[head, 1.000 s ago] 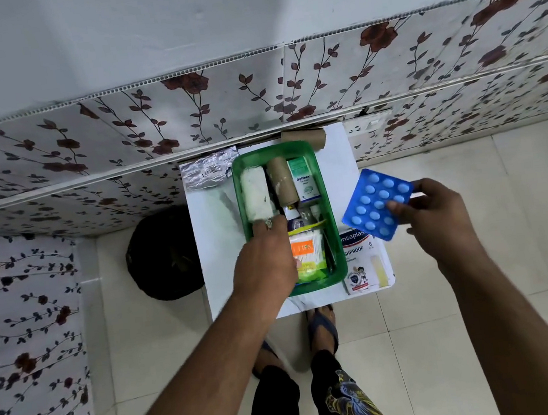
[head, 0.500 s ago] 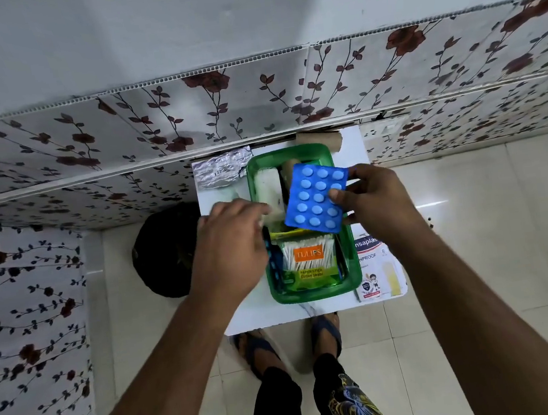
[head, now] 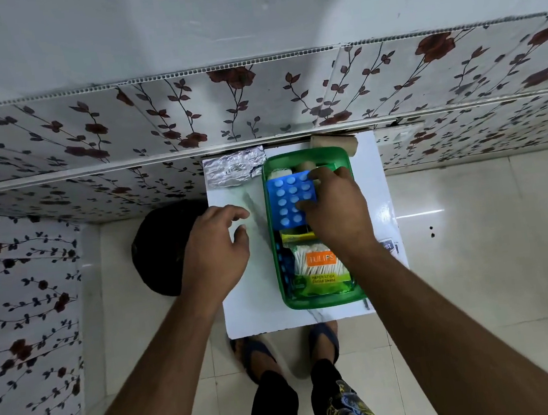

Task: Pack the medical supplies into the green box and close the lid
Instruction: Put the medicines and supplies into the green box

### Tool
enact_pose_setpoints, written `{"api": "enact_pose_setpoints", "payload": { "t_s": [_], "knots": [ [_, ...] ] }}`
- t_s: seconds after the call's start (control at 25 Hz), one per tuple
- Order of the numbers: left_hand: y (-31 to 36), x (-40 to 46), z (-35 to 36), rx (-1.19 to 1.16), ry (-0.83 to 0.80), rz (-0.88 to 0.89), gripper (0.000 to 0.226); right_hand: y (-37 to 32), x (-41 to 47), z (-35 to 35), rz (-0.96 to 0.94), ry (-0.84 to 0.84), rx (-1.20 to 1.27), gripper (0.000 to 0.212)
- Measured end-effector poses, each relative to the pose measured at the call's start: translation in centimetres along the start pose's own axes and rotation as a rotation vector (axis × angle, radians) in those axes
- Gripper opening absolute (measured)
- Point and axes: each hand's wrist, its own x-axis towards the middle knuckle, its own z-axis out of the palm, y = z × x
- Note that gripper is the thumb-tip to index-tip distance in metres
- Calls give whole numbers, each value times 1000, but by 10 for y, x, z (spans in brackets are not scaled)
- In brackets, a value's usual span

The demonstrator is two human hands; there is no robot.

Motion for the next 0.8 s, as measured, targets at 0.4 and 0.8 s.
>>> {"api": "enact_pose_setpoints", "payload": {
  "t_s": [0.4, 0.8],
  "knots": [
    [-10, 59, 0, 139, 36, 100, 31, 25, 51, -56, -24, 263, 25, 23],
    [-26, 106, 25, 537, -25, 193, 43, 45, 115, -44, -135, 17, -335, 30]
  ]
}}
